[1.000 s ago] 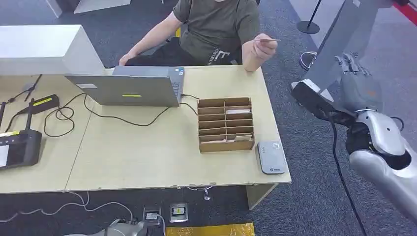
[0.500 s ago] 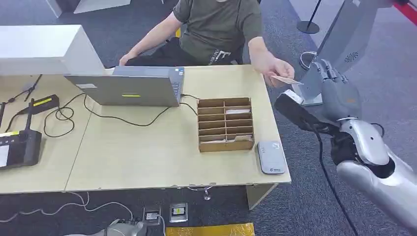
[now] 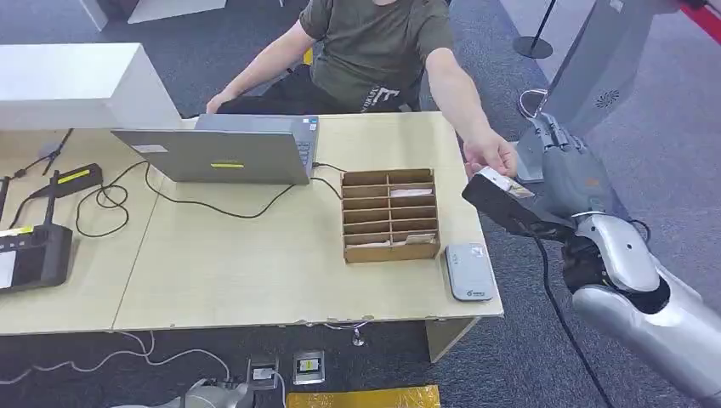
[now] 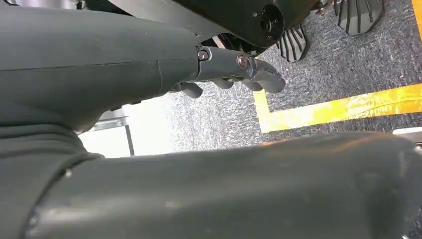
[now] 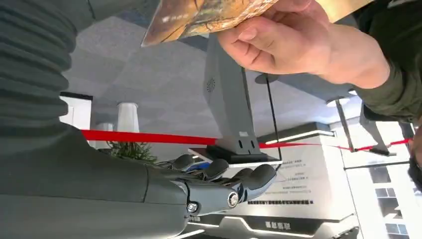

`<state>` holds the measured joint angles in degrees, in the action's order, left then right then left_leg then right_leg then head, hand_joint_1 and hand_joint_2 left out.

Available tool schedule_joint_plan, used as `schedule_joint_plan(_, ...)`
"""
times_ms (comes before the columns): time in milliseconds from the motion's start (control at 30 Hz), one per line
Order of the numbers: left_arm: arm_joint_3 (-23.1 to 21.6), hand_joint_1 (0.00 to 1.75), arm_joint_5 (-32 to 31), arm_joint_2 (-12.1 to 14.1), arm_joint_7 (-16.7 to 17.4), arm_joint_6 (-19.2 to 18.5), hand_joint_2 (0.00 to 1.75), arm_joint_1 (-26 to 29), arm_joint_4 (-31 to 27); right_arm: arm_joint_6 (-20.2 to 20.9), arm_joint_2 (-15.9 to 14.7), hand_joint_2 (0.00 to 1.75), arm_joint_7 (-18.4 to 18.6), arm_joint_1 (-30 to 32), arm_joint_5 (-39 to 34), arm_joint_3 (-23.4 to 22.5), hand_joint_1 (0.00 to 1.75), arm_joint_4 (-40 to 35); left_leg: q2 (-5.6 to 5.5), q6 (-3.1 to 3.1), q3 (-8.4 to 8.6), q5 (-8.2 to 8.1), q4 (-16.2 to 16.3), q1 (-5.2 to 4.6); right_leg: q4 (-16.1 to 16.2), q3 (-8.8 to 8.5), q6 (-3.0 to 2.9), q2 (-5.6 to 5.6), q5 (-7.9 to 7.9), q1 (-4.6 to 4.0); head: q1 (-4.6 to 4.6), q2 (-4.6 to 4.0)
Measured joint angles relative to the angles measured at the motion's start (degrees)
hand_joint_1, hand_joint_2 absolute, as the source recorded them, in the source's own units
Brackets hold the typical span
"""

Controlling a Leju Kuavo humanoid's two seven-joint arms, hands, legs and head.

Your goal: Pass the card to the sensor for recognition and then transmit it.

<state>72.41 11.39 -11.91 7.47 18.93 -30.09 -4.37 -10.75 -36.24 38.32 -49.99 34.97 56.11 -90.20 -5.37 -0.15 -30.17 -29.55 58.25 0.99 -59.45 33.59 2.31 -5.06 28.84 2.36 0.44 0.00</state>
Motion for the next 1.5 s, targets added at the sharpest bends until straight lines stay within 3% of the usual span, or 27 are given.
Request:
schedule_joint_plan(767, 0.0, 0.00, 0.0, -0.2, 0.0, -0.4, 0.00, 0.0, 0.0, 0.8, 1.9, 1.75, -3.7, 2.7, -1.4, 2.1, 1.75, 4.1, 0.00, 0.00, -0.01, 0.00, 0.0, 0.00, 0.0, 0.01, 0.00, 0.00, 0.00, 0.00, 0.00, 0.00)
schedule_joint_plan(1167, 0.0, 0.00, 0.0, -0.8, 0.0, -0.2, 0.00, -0.1, 0.0, -1.0, 5.4, 1.75, -8.4, 8.3, -4.8, 3.9, 1.75, 13.0, 0.00, 0.00, -0.01, 0.00, 0.0, 0.00, 0.0, 0.02, 0.00, 0.00, 0.00, 0.00, 0.02, 0.00)
schedule_joint_plan(1500, 0.0, 0.00, 0.0, -0.8, 0.1, -0.2, 0.00, -0.2, 0.0, -1.4, 8.1, 1.75, -11.1, 9.4, -6.7, 4.3, 1.75, 19.8, 0.01, 0.00, -0.01, 0.00, 0.0, 0.00, 0.0, 0.02, 0.00, 0.00, 0.00, 0.00, 0.02, 0.00)
